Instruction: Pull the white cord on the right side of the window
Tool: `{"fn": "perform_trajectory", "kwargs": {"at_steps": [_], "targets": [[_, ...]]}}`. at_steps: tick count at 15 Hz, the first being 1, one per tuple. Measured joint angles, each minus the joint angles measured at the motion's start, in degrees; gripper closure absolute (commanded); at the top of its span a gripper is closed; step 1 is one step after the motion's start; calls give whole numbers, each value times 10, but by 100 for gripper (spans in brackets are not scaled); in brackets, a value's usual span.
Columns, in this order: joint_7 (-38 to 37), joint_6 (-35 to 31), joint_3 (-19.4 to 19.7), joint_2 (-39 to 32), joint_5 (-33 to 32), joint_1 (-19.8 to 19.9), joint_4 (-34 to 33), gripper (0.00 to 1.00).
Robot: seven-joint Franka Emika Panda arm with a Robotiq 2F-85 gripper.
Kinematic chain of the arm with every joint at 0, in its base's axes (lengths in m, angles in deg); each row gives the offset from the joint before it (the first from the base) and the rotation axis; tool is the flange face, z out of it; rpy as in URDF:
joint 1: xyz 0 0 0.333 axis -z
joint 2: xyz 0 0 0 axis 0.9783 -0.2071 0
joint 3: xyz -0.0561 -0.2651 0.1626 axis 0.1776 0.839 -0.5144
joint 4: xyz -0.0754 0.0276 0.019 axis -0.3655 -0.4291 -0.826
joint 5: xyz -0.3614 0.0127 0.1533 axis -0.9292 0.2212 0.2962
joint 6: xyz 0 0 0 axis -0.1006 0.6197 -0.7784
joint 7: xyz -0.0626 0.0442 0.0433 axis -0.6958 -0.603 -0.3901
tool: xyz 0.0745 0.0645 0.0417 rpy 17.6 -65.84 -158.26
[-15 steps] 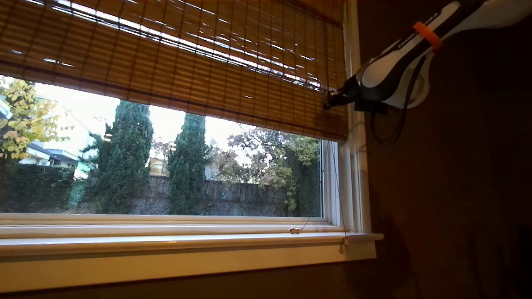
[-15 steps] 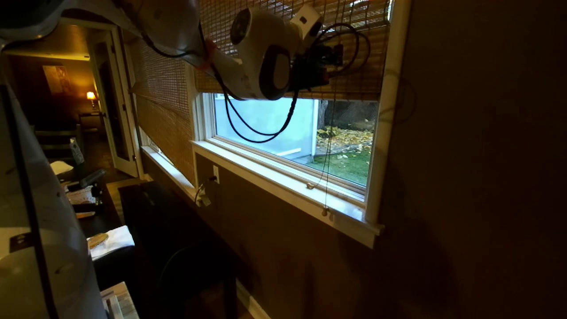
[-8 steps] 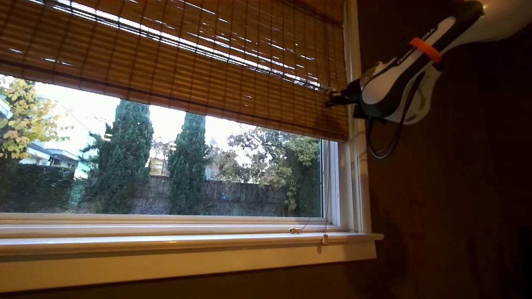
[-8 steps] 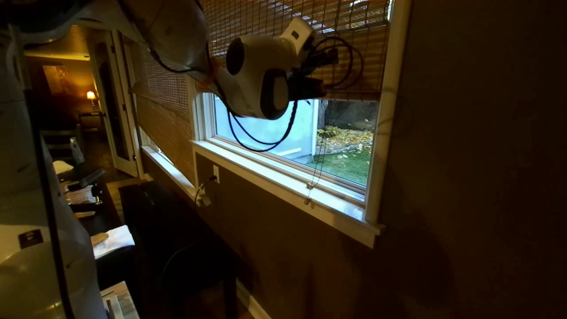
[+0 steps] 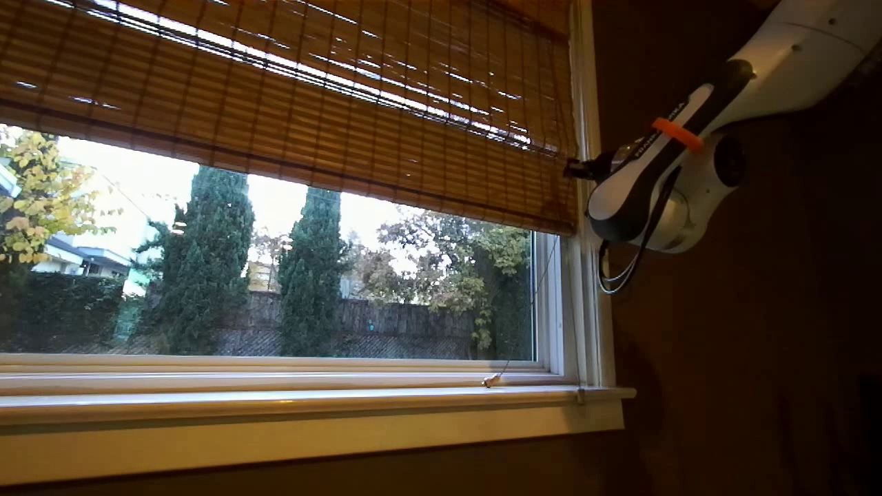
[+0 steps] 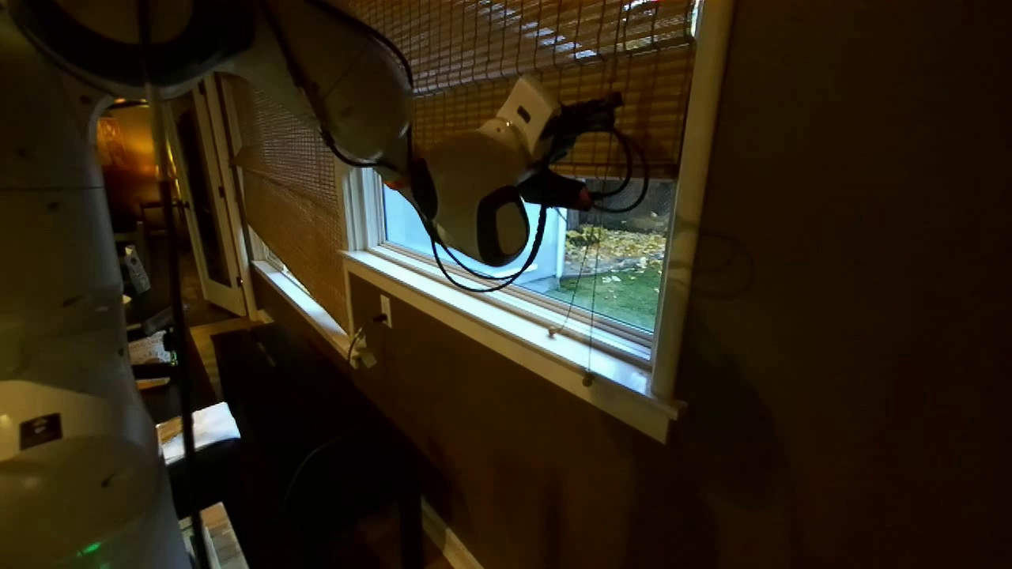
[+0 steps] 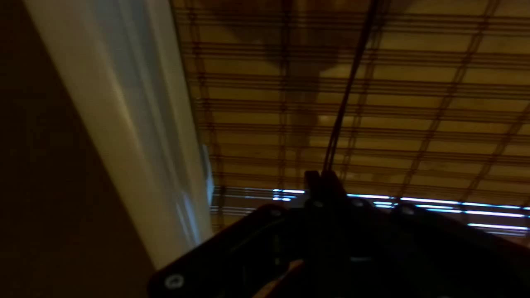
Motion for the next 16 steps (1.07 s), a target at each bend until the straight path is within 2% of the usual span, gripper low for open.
{"fn": "perform_trajectory", "kwargs": {"at_steps": [1,3,6,10,11,16], "targets": [[-25,0,-7,-7,-7,5,-9,71],[-95,21,-18,-22,-37,16,-18,58],[-101,12,-26,-75,58,21,4,38],[-225,24,-45,-124,-37,54,30,11],[-229,41,-47,-125,-51,60,41,2],[-131,156,-32,-76,-51,70,97,0]]}}
